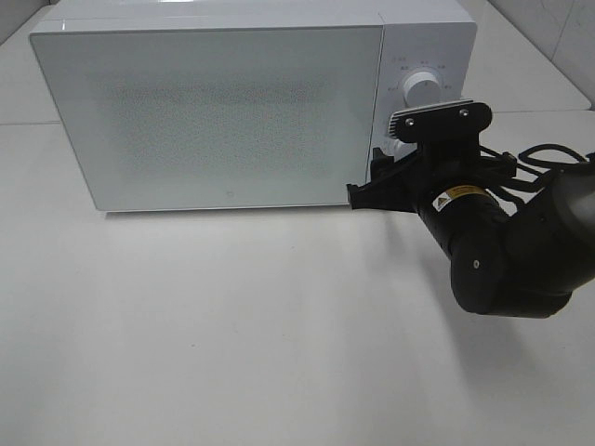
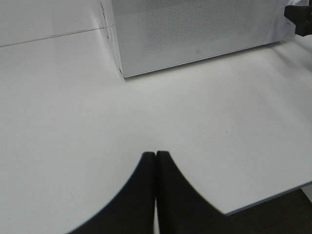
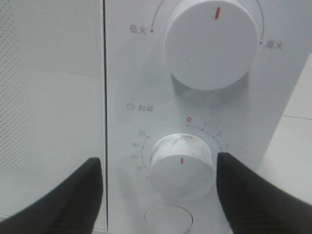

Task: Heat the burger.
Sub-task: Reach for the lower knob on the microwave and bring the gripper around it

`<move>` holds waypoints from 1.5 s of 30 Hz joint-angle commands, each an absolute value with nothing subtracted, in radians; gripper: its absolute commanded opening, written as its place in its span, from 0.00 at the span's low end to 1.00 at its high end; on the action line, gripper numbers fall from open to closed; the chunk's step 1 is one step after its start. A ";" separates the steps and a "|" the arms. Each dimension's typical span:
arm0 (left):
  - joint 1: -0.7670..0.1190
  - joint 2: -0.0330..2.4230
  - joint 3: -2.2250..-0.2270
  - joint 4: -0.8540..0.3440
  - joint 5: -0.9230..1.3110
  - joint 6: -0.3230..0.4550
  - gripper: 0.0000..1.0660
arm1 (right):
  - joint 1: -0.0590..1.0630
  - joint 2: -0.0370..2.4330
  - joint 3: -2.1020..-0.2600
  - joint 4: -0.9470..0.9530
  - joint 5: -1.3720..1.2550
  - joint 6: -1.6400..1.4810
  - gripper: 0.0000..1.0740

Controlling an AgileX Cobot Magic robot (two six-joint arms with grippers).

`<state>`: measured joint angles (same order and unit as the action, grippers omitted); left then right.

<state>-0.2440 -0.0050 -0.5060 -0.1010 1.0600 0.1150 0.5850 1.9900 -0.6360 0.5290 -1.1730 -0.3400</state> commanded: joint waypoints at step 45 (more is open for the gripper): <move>-0.240 -0.025 -0.505 -0.100 1.043 0.115 0.00 | 0.522 2.013 -0.684 0.447 -1.151 -0.271 0.59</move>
